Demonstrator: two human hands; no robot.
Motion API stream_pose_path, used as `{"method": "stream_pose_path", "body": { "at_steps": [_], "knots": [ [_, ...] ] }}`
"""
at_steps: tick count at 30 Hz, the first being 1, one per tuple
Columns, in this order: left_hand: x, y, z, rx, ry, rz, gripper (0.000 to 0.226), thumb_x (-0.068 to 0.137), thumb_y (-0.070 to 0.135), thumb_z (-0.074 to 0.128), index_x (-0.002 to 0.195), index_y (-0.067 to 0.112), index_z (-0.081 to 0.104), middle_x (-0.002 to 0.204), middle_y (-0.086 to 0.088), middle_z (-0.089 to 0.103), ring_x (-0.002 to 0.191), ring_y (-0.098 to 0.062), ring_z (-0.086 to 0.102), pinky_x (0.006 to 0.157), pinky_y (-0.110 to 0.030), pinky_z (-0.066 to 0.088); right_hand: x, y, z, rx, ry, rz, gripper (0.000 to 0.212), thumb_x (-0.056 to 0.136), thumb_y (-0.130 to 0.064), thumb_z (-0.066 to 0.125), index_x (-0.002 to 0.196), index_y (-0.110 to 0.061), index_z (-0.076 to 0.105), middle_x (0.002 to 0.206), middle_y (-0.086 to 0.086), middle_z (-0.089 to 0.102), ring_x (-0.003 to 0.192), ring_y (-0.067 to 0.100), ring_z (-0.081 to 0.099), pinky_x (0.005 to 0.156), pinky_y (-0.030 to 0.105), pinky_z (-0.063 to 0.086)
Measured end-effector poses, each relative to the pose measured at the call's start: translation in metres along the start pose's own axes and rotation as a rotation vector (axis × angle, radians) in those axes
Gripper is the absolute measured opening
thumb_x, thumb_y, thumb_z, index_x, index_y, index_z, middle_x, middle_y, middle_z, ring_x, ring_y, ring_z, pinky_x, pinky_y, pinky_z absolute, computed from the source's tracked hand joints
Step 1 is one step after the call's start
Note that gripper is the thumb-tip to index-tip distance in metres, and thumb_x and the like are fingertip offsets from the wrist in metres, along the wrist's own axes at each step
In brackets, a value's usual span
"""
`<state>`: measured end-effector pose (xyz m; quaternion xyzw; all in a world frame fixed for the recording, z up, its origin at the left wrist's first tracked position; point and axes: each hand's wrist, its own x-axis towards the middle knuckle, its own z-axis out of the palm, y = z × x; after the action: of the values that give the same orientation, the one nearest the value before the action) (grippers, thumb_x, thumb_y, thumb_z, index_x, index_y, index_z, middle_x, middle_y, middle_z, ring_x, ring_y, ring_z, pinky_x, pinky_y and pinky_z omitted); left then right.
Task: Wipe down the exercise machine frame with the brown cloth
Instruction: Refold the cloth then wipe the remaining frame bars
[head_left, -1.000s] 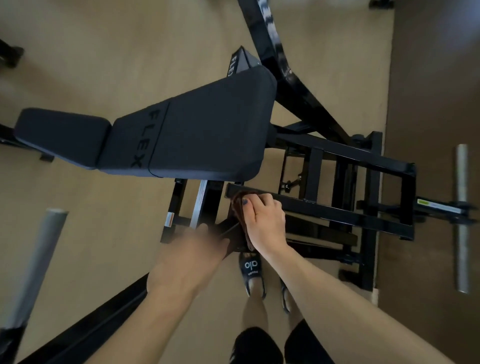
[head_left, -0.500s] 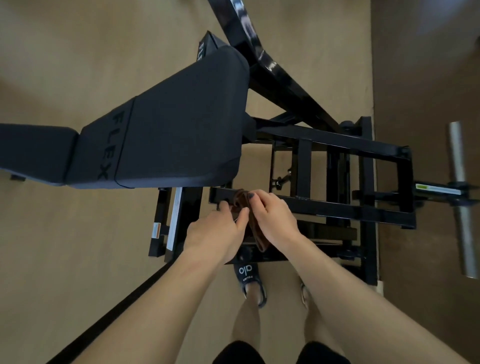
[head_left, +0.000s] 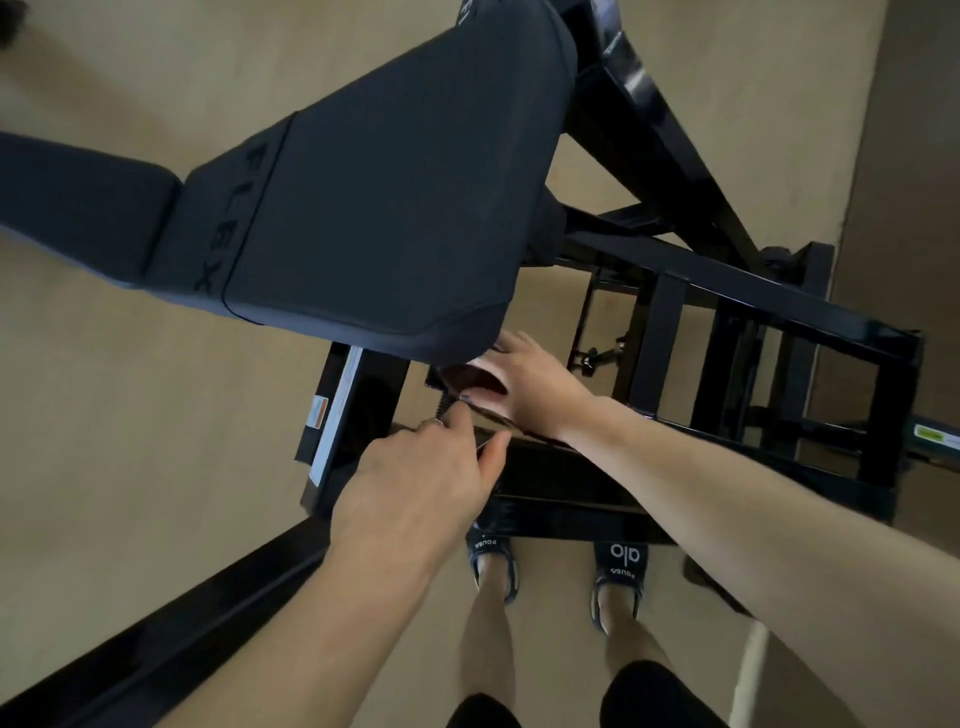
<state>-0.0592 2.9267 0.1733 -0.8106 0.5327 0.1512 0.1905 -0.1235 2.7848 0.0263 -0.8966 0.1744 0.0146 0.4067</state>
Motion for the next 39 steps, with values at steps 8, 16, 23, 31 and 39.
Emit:
{"method": "stream_pose_path", "body": {
  "at_steps": [8, 16, 23, 31, 39],
  "knots": [
    [-0.002, 0.004, -0.001, -0.010, 0.037, -0.031, 0.060, 0.100, 0.060, 0.015, 0.106, 0.017, 0.057, 0.059, 0.003, 0.040, 0.039, -0.020, 0.043, 0.040, -0.024, 0.016, 0.025, 0.031, 0.031, -0.458, -0.152, -0.304, 0.051, 0.101, -0.037, 0.062, 0.149, -0.038, 0.047, 0.161, 0.014, 0.031, 0.139, 0.040, 0.039, 0.106, 0.052, 0.048],
    [-0.001, 0.007, -0.005, -0.008, 0.058, -0.035, 0.052, 0.099, 0.056, 0.031, 0.094, 0.013, 0.060, 0.057, 0.002, 0.032, 0.041, -0.013, 0.004, 0.046, -0.023, 0.002, -0.075, 0.114, 0.000, -0.441, -0.263, -0.026, 0.048, 0.102, -0.049, 0.042, 0.149, -0.044, 0.035, 0.154, 0.014, 0.034, 0.128, 0.037, 0.050, 0.101, 0.051, 0.053],
    [0.000, 0.006, 0.000, 0.091, 0.051, -0.030, 0.059, 0.099, 0.058, 0.012, 0.104, 0.015, 0.052, 0.059, 0.003, 0.032, 0.040, -0.018, 0.023, 0.044, -0.028, 0.012, -0.099, 0.119, -0.006, -0.513, -0.269, 0.000, 0.041, 0.105, -0.047, 0.041, 0.145, -0.044, 0.033, 0.150, 0.012, 0.037, 0.122, 0.035, 0.047, 0.096, 0.047, 0.052],
    [-0.001, 0.008, -0.006, 0.003, 0.033, -0.024, 0.064, 0.098, 0.057, 0.014, 0.102, 0.013, 0.061, 0.053, 0.008, 0.017, 0.040, -0.010, 0.008, 0.045, -0.021, 0.009, -0.024, 0.074, 0.019, -0.490, -0.120, -0.200, 0.054, 0.095, -0.038, 0.069, 0.143, -0.037, 0.046, 0.139, 0.010, 0.049, 0.112, 0.035, 0.055, 0.087, 0.048, 0.055],
    [-0.001, 0.011, -0.004, 0.190, 0.089, 0.109, 0.087, 0.099, 0.051, -0.015, 0.118, 0.011, 0.061, 0.082, -0.013, 0.055, 0.064, -0.030, 0.044, 0.051, -0.032, 0.032, -0.119, 0.136, 0.013, -0.562, -0.172, 0.022, 0.063, 0.100, -0.039, 0.062, 0.153, -0.046, 0.028, 0.152, 0.007, 0.035, 0.120, 0.032, 0.049, 0.096, 0.045, 0.051]
  ]
}}
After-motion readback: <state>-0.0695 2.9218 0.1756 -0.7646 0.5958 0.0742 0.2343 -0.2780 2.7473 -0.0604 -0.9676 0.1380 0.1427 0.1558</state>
